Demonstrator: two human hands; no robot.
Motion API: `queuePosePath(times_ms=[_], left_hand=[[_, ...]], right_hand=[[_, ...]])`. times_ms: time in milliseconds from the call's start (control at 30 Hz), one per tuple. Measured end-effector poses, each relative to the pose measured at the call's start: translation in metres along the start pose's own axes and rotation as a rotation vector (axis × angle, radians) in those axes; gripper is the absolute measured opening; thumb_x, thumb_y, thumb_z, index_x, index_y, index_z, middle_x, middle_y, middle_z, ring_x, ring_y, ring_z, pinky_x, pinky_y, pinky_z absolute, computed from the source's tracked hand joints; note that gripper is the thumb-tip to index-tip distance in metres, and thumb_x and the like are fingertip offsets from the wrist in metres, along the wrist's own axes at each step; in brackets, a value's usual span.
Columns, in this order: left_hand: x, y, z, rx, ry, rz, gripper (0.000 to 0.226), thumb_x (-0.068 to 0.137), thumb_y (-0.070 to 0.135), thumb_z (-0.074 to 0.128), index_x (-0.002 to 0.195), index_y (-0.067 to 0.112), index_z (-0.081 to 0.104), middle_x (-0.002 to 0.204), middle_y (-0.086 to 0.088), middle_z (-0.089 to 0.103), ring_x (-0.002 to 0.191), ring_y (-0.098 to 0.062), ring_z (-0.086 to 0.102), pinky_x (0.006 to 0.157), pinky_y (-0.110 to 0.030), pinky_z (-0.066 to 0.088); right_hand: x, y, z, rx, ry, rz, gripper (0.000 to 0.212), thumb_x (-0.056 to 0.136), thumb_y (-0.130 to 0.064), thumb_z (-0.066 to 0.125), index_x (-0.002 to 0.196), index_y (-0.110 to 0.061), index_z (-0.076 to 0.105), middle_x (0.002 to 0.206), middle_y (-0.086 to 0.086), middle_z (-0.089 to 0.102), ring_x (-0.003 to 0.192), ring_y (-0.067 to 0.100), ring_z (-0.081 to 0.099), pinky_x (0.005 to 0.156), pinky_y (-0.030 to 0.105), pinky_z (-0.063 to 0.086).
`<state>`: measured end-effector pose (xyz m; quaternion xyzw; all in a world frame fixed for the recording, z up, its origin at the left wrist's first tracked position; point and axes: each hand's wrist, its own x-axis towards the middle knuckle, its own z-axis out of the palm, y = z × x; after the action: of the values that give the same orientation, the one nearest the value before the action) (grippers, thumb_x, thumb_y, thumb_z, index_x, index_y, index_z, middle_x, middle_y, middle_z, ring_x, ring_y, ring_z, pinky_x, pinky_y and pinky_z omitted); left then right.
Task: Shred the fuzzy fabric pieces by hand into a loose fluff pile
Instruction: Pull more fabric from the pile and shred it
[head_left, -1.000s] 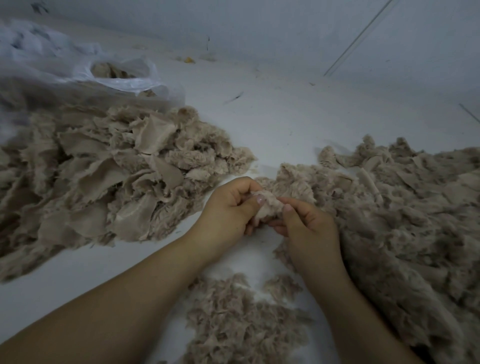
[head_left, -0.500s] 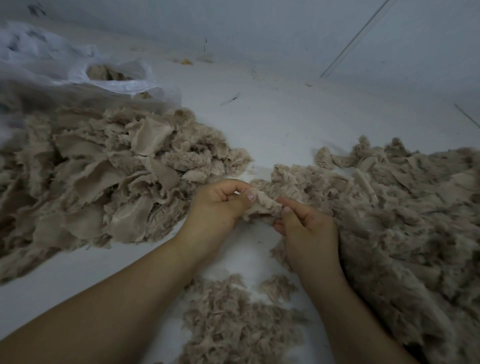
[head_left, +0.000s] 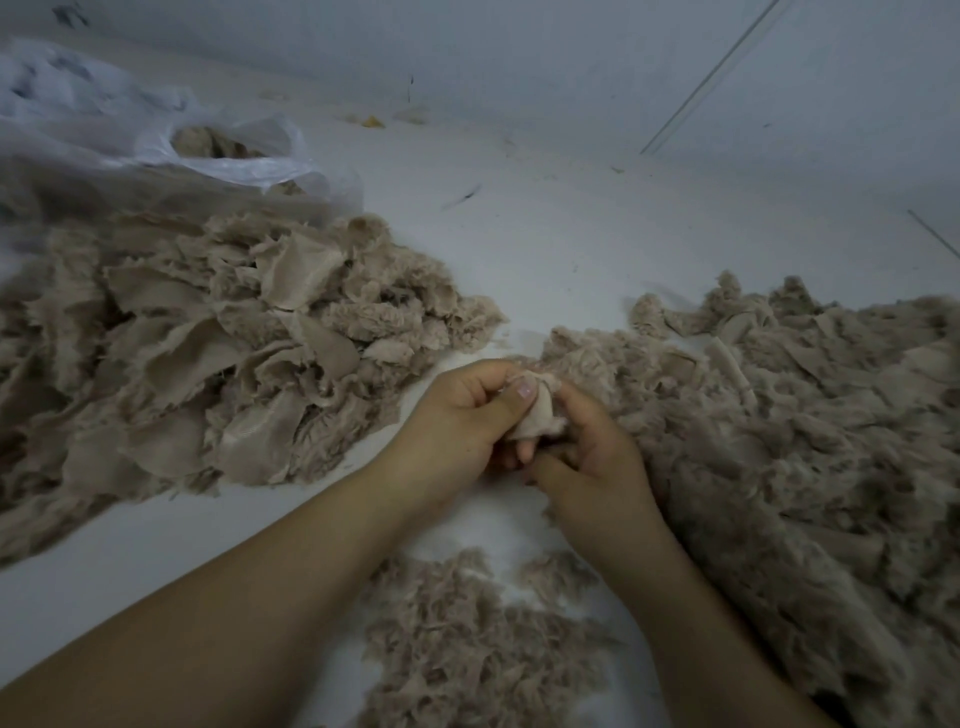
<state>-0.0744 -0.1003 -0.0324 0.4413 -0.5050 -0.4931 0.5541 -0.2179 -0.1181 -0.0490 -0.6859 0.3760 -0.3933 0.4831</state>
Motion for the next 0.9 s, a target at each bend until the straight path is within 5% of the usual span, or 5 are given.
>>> queuePosePath(times_ms=[233, 467, 567, 733, 900], left_hand=[[-0.001, 0.003, -0.003, -0.098, -0.009, 0.037, 0.039, 0.103, 0.018, 0.043, 0.072, 0.013, 0.067, 0.063, -0.014, 0.06, 0.049, -0.024, 0.045, 0.049, -0.028, 0.041], [0.004, 0.003, -0.019, -0.086, 0.267, 0.045, 0.046, 0.1, 0.017, 0.05, 0.055, 0.017, 0.058, 0.041, -0.005, 0.041, 0.038, -0.016, 0.031, 0.043, -0.025, 0.028], [0.001, 0.005, -0.019, -0.068, 0.218, 0.026, 0.037, 0.096, 0.019, 0.055, 0.07, -0.006, 0.058, 0.045, -0.007, 0.039, 0.036, -0.013, 0.028, 0.041, -0.022, 0.025], [-0.005, 0.006, -0.006, 0.031, 0.027, 0.012, 0.019, 0.096, 0.006, 0.055, 0.085, -0.002, 0.069, 0.051, 0.007, 0.059, 0.043, -0.001, 0.048, 0.046, -0.012, 0.038], [-0.004, 0.003, -0.006, 0.078, 0.064, -0.078, 0.019, 0.094, 0.01, 0.06, 0.084, -0.005, 0.066, 0.062, -0.012, 0.053, 0.05, -0.018, 0.04, 0.047, -0.022, 0.033]], right_hand=[[-0.002, -0.002, 0.001, -0.098, 0.03, 0.037, 0.017, 0.095, -0.022, 0.058, 0.095, -0.038, 0.062, 0.085, -0.007, 0.072, 0.074, 0.011, 0.068, 0.064, 0.04, 0.057], [0.0, 0.004, -0.001, -0.04, 0.331, 0.05, 0.028, 0.095, -0.004, 0.059, 0.08, -0.027, 0.068, 0.062, -0.006, 0.063, 0.05, 0.006, 0.055, 0.044, 0.018, 0.045], [0.001, 0.002, 0.0, 0.016, 0.353, 0.062, 0.027, 0.095, -0.004, 0.06, 0.085, -0.029, 0.068, 0.063, -0.009, 0.067, 0.051, 0.004, 0.06, 0.047, 0.016, 0.047], [0.0, -0.002, 0.0, 0.122, 0.251, 0.036, 0.017, 0.087, -0.038, 0.063, 0.097, -0.028, 0.074, 0.071, -0.004, 0.069, 0.058, 0.007, 0.061, 0.052, 0.02, 0.047], [-0.002, -0.002, -0.002, 0.048, 0.282, -0.027, 0.014, 0.092, -0.019, 0.068, 0.079, -0.02, 0.075, 0.071, 0.004, 0.072, 0.064, 0.021, 0.067, 0.06, 0.034, 0.057]])
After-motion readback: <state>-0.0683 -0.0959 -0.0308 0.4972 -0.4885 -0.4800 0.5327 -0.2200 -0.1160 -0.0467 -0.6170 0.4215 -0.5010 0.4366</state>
